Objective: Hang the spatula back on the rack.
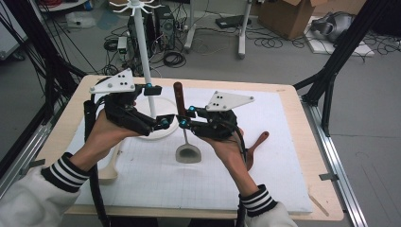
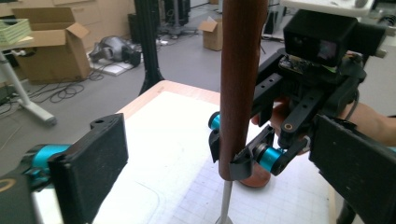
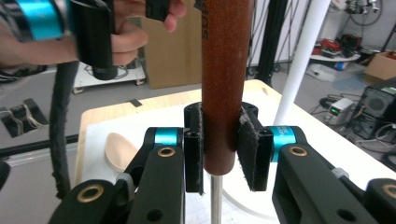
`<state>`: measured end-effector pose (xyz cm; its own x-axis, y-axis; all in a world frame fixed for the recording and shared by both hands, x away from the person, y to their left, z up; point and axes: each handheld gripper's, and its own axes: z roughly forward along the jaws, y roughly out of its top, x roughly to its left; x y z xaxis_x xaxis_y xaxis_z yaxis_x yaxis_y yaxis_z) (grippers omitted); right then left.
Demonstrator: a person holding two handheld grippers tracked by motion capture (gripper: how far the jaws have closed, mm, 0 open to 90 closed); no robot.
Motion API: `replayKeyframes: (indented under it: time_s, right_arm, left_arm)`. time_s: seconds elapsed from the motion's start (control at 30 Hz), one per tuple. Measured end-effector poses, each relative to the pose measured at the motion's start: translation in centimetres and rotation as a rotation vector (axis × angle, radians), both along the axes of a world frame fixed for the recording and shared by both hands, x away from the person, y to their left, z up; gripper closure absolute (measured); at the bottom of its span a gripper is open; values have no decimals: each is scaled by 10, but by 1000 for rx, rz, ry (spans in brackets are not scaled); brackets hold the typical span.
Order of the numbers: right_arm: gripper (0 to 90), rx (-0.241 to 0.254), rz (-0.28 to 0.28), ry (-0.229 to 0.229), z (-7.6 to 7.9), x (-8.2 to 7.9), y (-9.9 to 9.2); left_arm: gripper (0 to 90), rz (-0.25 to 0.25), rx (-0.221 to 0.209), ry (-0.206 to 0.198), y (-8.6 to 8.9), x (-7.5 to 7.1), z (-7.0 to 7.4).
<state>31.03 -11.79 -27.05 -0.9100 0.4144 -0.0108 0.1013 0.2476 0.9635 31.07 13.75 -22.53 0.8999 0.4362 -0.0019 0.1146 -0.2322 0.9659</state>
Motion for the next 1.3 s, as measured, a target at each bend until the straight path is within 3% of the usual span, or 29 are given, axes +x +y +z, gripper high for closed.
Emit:
replayKeyframes:
  time_s: [0.27,0.6,0.73,1.03,1.3]
  right_arm:
    - [740,6,-37,3,-2,1,4]
    - [740,26,-84,-1,-3,1,7]
    - [739,31,-98,4,-4,1,8]
    - [740,38,-90,10,-4,-1,11]
    - [740,50,-91,13,-4,0,11]
  left_arm:
    - [17,19,-10,11,-7,0,1]
    - [30,83,-26,-1,-17,0,0]
    - [133,111,-30,-18,-18,-2,1]
    - [342,101,-36,-8,-22,-2,-1]
    - [455,116,-55,-36,-24,-4,-1]
